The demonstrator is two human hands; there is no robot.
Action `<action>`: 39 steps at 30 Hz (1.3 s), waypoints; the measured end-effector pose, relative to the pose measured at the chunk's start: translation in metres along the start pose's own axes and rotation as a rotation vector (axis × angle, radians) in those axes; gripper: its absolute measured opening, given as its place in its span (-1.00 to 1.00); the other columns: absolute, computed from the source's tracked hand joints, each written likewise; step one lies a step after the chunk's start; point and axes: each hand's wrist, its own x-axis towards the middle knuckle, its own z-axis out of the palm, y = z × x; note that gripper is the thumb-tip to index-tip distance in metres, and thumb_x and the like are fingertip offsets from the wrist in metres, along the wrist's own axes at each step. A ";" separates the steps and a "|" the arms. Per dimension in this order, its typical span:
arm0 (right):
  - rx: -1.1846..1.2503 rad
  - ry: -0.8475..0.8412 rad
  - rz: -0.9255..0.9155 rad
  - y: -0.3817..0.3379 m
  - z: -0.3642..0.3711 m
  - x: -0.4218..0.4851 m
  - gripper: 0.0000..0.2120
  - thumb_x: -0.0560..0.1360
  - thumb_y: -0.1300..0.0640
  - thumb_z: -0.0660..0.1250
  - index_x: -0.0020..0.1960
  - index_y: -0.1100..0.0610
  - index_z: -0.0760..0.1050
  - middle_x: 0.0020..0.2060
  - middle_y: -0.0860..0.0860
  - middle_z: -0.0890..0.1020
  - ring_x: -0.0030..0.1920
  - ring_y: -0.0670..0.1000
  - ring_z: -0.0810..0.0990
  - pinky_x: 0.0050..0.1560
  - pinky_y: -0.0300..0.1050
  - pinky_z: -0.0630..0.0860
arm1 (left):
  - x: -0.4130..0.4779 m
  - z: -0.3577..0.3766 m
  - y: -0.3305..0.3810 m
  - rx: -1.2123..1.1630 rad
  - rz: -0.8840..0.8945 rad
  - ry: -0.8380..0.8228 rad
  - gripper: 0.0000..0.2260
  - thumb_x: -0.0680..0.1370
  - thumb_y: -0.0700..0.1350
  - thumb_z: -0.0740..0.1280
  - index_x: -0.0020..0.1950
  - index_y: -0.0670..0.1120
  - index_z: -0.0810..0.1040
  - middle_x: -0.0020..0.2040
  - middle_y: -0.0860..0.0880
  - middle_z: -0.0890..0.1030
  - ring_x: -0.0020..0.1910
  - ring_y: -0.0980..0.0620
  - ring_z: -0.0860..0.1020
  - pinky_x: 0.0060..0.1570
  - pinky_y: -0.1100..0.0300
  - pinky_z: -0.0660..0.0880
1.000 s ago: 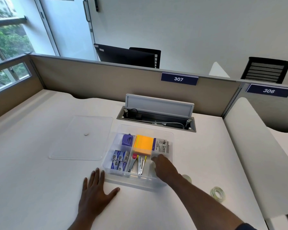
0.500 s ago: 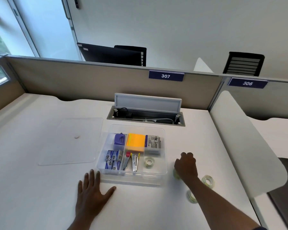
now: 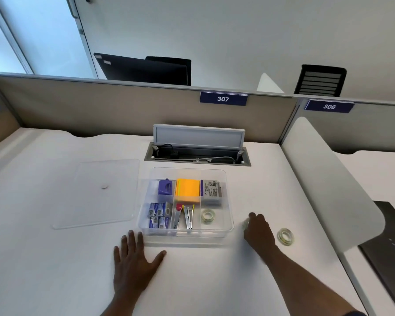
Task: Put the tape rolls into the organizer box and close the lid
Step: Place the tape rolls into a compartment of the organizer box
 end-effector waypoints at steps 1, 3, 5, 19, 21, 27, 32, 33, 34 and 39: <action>0.026 0.056 -0.010 -0.002 -0.002 0.002 -0.75 0.53 0.23 0.09 0.05 0.32 0.48 -0.11 0.26 0.56 -0.15 0.25 0.63 -0.21 -0.01 0.59 | -0.001 0.000 0.000 0.000 0.000 -0.003 -0.03 0.33 0.54 -0.21 0.55 -0.07 0.00 0.59 -0.13 0.01 0.56 -0.12 -0.03 0.52 -0.11 -0.05; 0.061 0.029 0.016 -0.008 -0.009 0.011 -0.76 0.49 0.28 0.15 0.10 0.33 0.46 -0.06 0.27 0.55 -0.06 0.25 0.60 -0.10 0.02 0.56 | -0.001 0.000 -0.001 0.005 -0.004 -0.006 -0.03 0.33 0.53 -0.21 0.55 -0.07 -0.02 0.59 -0.12 -0.01 0.56 -0.11 -0.04 0.52 -0.11 -0.06; 0.111 0.014 0.002 -0.020 -0.016 0.019 -0.71 0.45 0.29 0.21 0.16 0.30 0.43 -0.01 0.24 0.53 0.02 0.24 0.57 -0.01 0.02 0.51 | -0.001 0.000 -0.002 0.006 -0.007 -0.002 -0.02 0.31 0.54 -0.26 0.55 -0.06 -0.02 0.59 -0.12 -0.01 0.56 -0.11 -0.04 0.52 -0.11 -0.07; 0.117 -0.219 -0.228 -0.092 -0.022 0.021 -0.70 0.39 0.22 0.28 0.12 0.26 0.46 0.09 0.23 0.56 0.10 0.22 0.57 0.06 -0.02 0.56 | 0.001 0.004 -0.003 -0.027 0.004 -0.001 -0.04 0.34 0.54 -0.15 0.54 -0.09 0.09 0.57 -0.14 0.08 0.55 -0.14 0.03 0.50 -0.14 -0.01; 0.109 -0.275 -0.216 -0.092 -0.018 0.021 -0.73 0.38 0.24 0.29 0.07 0.27 0.49 0.08 0.23 0.59 0.08 0.20 0.60 -0.01 -0.07 0.56 | 0.000 0.004 -0.003 -0.035 0.006 0.018 -0.05 0.35 0.53 -0.12 0.54 -0.08 0.09 0.57 -0.14 0.08 0.55 -0.14 0.03 0.50 -0.14 -0.01; 0.149 -0.286 -0.191 -0.086 -0.015 0.026 -0.70 0.38 0.27 0.32 0.10 0.30 0.51 0.09 0.23 0.61 0.09 0.19 0.60 -0.02 -0.09 0.57 | 0.000 0.005 -0.002 -0.022 0.008 0.031 -0.05 0.35 0.53 -0.13 0.54 -0.08 0.06 0.58 -0.14 0.05 0.56 -0.13 0.00 0.51 -0.12 -0.04; 0.226 -0.035 -0.172 -0.075 -0.020 0.025 -0.72 0.44 0.29 0.24 0.13 0.25 0.52 0.08 0.22 0.61 0.12 0.21 0.55 0.11 -0.01 0.52 | 0.000 0.004 -0.002 -0.017 0.007 0.027 -0.05 0.35 0.53 -0.15 0.55 -0.06 0.00 0.59 -0.13 -0.01 0.56 -0.12 -0.05 0.52 -0.11 -0.08; 0.251 0.024 -0.139 -0.070 -0.022 0.025 -0.72 0.45 0.29 0.24 0.14 0.24 0.52 0.06 0.22 0.60 0.11 0.22 0.55 0.10 -0.01 0.50 | 0.000 0.004 -0.001 -0.018 0.005 0.027 -0.05 0.34 0.53 -0.16 0.55 -0.06 0.00 0.59 -0.13 -0.01 0.56 -0.12 -0.05 0.52 -0.11 -0.08; 0.273 0.077 -0.102 -0.063 -0.025 0.025 -0.72 0.46 0.29 0.23 0.15 0.25 0.52 0.06 0.22 0.60 0.11 0.23 0.55 0.08 0.00 0.49 | 0.000 0.004 -0.001 -0.018 0.004 0.025 -0.05 0.34 0.53 -0.16 0.55 -0.06 0.00 0.59 -0.13 -0.01 0.56 -0.12 -0.05 0.52 -0.11 -0.08; 0.236 0.003 0.151 -0.011 -0.027 0.014 -0.74 0.49 0.22 0.21 0.15 0.26 0.45 0.06 0.21 0.55 0.11 0.24 0.54 0.08 0.02 0.51 | 0.000 0.005 -0.002 -0.046 0.011 0.037 -0.05 0.35 0.53 -0.11 0.55 -0.08 0.05 0.58 -0.14 0.03 0.56 -0.13 -0.02 0.52 -0.13 -0.04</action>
